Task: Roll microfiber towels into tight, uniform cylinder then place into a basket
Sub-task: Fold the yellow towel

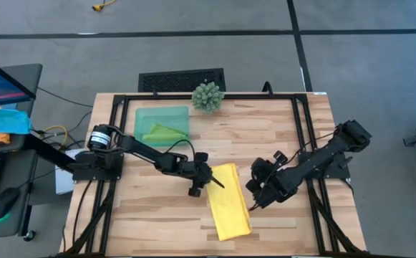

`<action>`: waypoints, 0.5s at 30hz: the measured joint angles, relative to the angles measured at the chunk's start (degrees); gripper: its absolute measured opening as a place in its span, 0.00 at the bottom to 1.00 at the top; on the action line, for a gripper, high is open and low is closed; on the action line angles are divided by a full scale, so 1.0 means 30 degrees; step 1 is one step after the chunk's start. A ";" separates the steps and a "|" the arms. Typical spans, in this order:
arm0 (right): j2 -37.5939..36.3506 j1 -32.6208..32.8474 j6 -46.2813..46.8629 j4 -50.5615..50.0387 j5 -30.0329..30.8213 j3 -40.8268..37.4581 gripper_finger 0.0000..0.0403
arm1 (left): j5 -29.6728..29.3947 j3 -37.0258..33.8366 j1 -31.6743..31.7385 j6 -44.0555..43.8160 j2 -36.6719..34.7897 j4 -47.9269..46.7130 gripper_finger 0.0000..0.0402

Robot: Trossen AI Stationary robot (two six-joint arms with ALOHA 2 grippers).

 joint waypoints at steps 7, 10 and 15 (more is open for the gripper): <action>0.0000 0.0001 -0.0015 0.0053 -0.0036 0.0000 0.14 | -0.1920 0.0000 0.0893 0.2584 -0.0095 -0.0425 0.40; 0.0000 -0.0006 -0.0015 0.0053 -0.0036 0.0000 0.14 | -0.2562 0.0000 0.1534 0.3342 -0.0102 -0.0537 0.40; 0.0000 0.0001 -0.0015 0.0053 -0.0036 0.0000 0.14 | -0.3226 0.0000 0.2325 0.3675 -0.0102 -0.0611 0.40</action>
